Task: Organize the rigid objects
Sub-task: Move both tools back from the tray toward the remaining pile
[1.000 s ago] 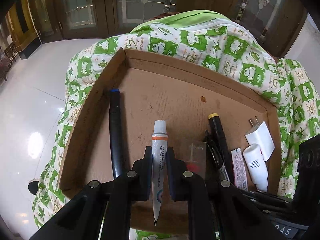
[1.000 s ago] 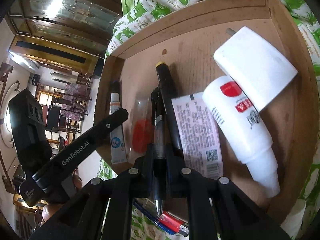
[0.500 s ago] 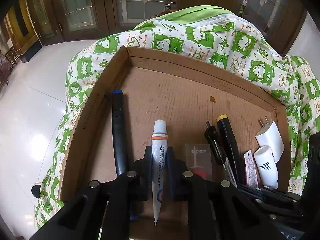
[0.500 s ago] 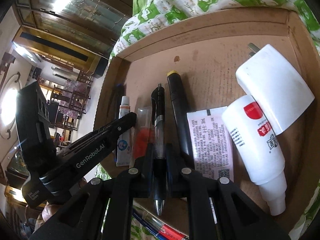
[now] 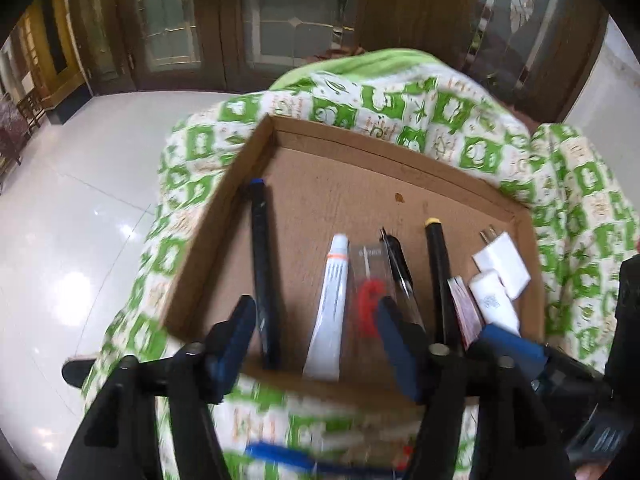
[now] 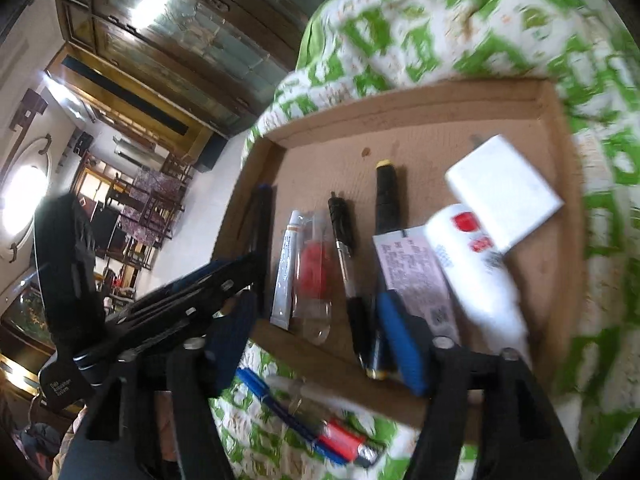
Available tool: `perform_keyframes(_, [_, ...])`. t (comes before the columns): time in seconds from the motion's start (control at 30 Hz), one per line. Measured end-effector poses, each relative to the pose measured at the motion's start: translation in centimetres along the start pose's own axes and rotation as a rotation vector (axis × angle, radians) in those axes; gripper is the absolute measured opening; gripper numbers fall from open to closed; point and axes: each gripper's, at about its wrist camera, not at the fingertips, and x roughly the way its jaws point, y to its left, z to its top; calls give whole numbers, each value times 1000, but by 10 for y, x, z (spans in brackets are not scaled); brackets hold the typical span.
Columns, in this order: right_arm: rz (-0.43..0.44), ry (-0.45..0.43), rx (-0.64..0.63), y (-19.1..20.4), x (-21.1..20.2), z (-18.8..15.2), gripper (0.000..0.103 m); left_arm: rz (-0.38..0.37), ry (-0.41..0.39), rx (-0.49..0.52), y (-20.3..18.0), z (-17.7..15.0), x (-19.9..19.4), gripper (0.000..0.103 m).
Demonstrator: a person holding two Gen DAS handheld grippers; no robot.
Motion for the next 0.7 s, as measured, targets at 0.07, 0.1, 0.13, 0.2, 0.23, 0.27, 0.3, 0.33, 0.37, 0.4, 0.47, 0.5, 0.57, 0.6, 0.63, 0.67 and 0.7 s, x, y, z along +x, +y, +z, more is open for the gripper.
perform_keyframes(0.07, [9,-30,23,-4,-17,-4,74,-18,-4,-30,10,-17,-15,77])
perform_keyframes(0.1, [9,-41,36,-7,-23,-6,78,-26,-2,-39,13,-23,-18,77])
perform_keyframes(0.13, [5,-56,55,-10,-30,-8,82,-33,3,-53,17,-32,-23,78])
perform_keyframes(0.2, [1,-68,83,-19,-43,-15,83,-31,14,-83,24,-55,-29,78])
perform_keyframes(0.23, [1,-65,91,-21,-45,-18,83,-31,22,-101,27,-65,-30,78])
perform_keyframes(0.27, [1,-56,104,-24,-47,-22,83,-40,42,-138,35,-78,-29,78])
perform_keyframes(0.3, [6,-44,119,-28,-50,-28,83,-52,59,-166,37,-87,-27,78])
perform_keyframes(0.33, [12,-32,132,-31,-50,-32,83,-68,78,-197,40,-94,-24,78])
perform_keyframes(0.37, [17,-16,145,-34,-50,-37,83,-83,100,-232,43,-104,-21,78])
perform_keyframes(0.4, [20,-14,146,-36,-51,-41,83,-85,108,-247,43,-109,-19,78])
perform_keyframes(0.47, [1,-21,120,-34,-55,-46,83,-90,112,-255,37,-114,-20,78])
perform_keyframes(0.5, [-6,-25,114,-34,-57,-48,83,-94,111,-251,32,-115,-22,78])
perform_keyframes(0.57, [-16,-23,97,-32,-60,-52,83,-101,105,-238,20,-113,-25,78])
perform_keyframes(0.6, [-18,-20,88,-31,-60,-53,83,-98,106,-234,16,-112,-25,78])
perform_keyframes(0.63, [-18,-18,78,-30,-60,-54,83,-92,113,-230,10,-111,-23,78])
perform_keyframes(0.67, [-12,-16,67,-28,-60,-55,83,-81,128,-232,5,-111,-19,73])
perform_keyframes(0.7, [-4,-17,59,-26,-61,-56,83,-72,142,-236,3,-111,-15,69])
